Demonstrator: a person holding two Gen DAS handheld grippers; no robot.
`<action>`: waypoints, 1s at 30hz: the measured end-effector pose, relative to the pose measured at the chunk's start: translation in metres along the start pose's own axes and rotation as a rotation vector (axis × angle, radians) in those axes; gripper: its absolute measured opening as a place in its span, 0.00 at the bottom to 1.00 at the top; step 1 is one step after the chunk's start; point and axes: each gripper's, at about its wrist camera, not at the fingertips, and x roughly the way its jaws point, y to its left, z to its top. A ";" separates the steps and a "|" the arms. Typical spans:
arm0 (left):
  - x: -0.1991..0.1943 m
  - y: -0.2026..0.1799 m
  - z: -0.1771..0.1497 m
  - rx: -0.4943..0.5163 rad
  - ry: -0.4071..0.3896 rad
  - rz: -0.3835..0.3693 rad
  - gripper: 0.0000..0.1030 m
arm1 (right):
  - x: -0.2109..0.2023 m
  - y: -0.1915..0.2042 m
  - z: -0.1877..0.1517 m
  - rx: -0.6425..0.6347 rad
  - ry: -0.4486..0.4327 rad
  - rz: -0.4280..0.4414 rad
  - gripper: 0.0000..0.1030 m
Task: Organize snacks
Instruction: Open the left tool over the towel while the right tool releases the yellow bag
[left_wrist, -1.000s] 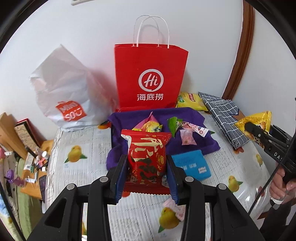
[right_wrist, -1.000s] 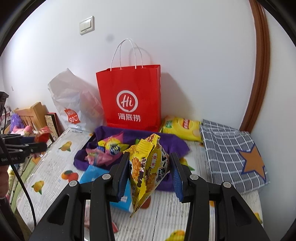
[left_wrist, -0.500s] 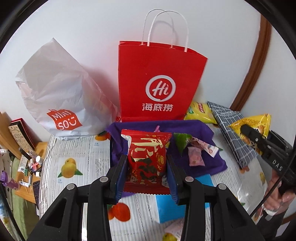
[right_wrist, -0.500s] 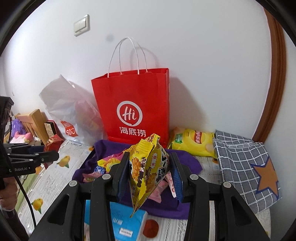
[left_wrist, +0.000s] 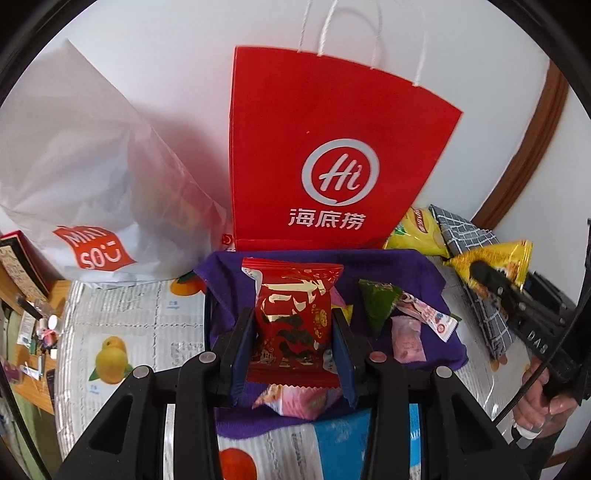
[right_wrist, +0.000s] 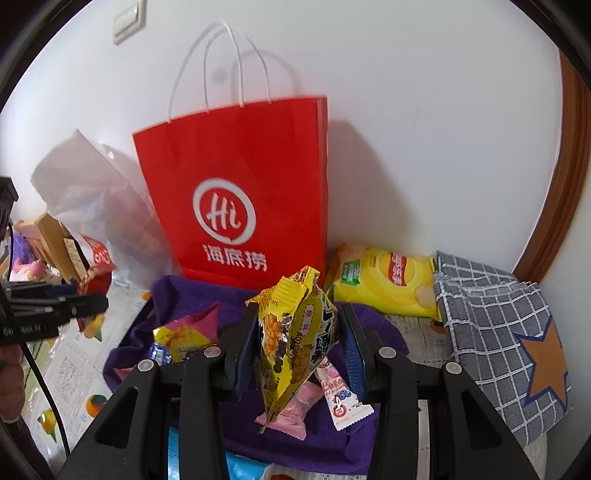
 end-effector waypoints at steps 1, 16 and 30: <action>0.004 0.001 0.002 -0.002 0.004 -0.003 0.37 | 0.005 -0.001 -0.001 -0.005 0.012 -0.002 0.41; 0.064 0.006 -0.002 -0.013 0.149 -0.010 0.37 | 0.063 -0.012 -0.025 -0.013 0.154 0.005 0.41; 0.078 0.005 -0.006 0.003 0.199 -0.010 0.37 | 0.086 -0.005 -0.036 -0.039 0.217 0.010 0.41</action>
